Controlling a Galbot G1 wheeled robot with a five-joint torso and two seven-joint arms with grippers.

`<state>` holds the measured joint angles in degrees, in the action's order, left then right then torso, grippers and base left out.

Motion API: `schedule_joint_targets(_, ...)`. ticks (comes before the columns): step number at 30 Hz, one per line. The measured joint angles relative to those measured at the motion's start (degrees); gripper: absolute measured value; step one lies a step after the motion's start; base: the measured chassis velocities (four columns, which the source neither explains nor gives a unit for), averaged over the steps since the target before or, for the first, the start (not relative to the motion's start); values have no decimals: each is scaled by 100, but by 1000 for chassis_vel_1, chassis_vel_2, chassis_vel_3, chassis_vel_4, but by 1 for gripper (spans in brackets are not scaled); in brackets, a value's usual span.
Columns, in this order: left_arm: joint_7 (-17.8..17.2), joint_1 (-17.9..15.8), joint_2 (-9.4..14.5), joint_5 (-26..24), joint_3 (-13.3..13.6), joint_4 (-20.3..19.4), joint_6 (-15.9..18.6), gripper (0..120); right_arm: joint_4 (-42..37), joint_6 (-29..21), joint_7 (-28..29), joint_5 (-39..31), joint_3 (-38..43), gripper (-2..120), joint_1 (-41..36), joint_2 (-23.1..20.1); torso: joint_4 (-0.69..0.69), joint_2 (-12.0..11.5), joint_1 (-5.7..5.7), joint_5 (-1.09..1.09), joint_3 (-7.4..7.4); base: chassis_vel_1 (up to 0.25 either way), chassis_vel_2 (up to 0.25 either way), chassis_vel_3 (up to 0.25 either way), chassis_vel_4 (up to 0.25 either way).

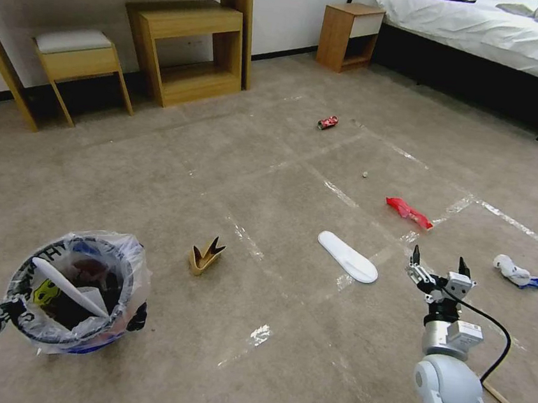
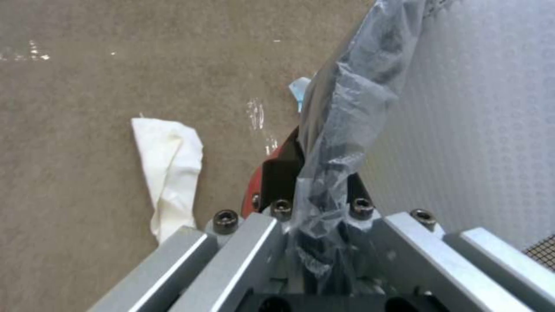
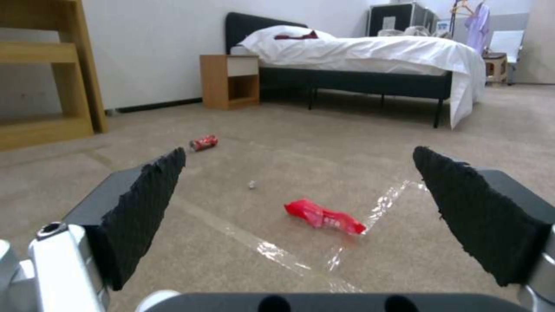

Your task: Pick up the trash bin and place the garbage on the floor into it.

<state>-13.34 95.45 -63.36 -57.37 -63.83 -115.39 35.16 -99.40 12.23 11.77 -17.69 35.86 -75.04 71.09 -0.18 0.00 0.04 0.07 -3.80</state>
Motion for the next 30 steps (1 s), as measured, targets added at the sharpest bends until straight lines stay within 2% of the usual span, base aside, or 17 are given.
schedule_joint_targets(22, 8, 47, -28, 15, 3, -41, -31, 1, 18, 48, 2, 30, -2, 100, -26, -1, 0, 0, 0, 0, 0, -71, 81, 76, -74)
schedule_joint_targets(30, 9, 59, -28, 17, 0, -68, -32, 1, 7, 84, -22, -48, -18, 100, -29, -26, 1, 0, 0, 0, 0, -8, 6, 7, -8)
